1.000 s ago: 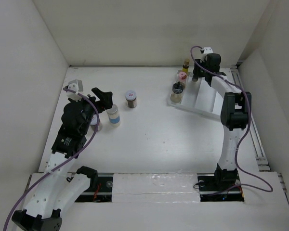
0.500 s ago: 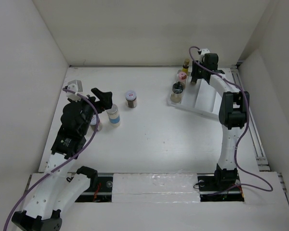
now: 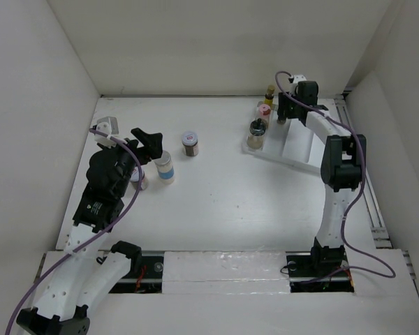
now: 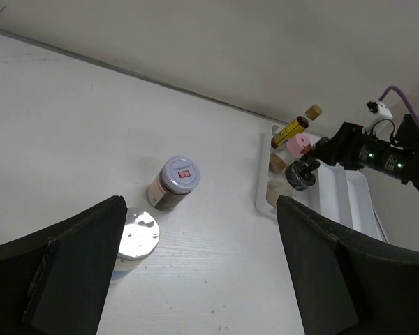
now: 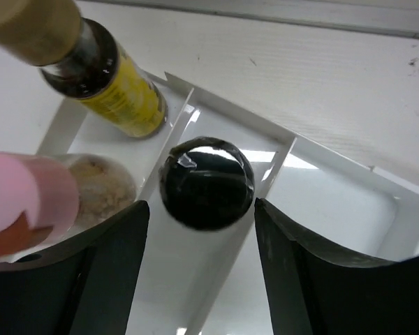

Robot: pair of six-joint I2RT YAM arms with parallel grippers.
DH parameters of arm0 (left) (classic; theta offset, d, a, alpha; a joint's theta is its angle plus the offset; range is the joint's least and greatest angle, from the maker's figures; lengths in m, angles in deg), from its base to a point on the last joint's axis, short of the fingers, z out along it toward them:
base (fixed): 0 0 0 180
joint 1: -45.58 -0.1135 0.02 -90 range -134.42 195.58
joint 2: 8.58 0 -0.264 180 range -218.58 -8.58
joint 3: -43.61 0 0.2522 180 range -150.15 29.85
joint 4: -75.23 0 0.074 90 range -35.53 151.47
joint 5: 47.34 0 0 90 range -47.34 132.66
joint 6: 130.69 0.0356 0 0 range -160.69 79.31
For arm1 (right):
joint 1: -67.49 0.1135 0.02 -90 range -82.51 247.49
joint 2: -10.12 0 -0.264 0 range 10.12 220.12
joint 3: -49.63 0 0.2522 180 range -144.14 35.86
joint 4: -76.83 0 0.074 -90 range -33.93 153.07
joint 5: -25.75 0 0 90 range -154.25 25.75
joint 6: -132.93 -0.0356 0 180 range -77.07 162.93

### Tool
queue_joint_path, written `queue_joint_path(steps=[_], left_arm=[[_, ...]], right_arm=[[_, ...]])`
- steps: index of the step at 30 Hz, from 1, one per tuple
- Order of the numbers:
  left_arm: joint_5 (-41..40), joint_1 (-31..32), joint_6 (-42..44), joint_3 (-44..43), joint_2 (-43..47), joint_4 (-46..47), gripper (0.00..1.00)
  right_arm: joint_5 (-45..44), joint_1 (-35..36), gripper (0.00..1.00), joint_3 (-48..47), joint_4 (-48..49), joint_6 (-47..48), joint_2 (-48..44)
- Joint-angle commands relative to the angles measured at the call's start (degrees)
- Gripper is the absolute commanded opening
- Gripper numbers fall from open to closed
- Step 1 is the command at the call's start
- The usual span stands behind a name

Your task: Organize the condiment bottles

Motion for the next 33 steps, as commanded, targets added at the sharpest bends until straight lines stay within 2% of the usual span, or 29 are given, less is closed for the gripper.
queue_joint_path(steps=[1,6,9,10,11,13,14,21,25,33], left_arm=[[0.6,-0.2,1.0,0.0,1.0,2.7,0.85],[-0.1,-0.2,1.0,0.0,1.5,2.7,0.85],[-0.7,-0.2,1.0,0.0,1.5,2.2,0.85],[-2.2,-0.2,1.0,0.0,2.1,2.2,0.85],[-2.7,-0.2,1.0,0.0,2.2,2.2,0.85],[-3.4,-0.2,0.4,0.0,2.2,1.6,0.85],[-3.4,-0.2,-0.1,0.0,2.2,1.6,0.85],[-5.2,-0.2,-0.1,0.0,3.9,1.1,0.86],[-6.0,-0.2,-0.1,0.0,5.4,1.6,0.86],[-6.0,-0.2,0.4,0.0,6.5,1.1,0.86]], right_arm=[[-0.9,-0.5,0.68,3.3,4.6,-0.3,-11.0],[2.4,2.6,0.68,10.8,9.3,1.4,-23.6],[13.5,7.4,0.76,16.4,12.2,2.6,-27.8],[20.2,9.1,0.80,17.4,14.1,2.6,-28.4],[23.2,13.0,0.92,19.3,15.0,2.6,-28.4],[27.9,17.6,0.98,20.0,16.8,4.7,-28.9],[28.9,22.6,1.00,20.0,16.8,5.4,-28.9],[28.6,39.5,1.00,16.2,16.8,9.7,-21.4],[26.2,43.7,1.00,11.0,15.5,10.3,-15.0],[23.8,46.1,1.00,-0.7,14.6,9.8,-1.2]])
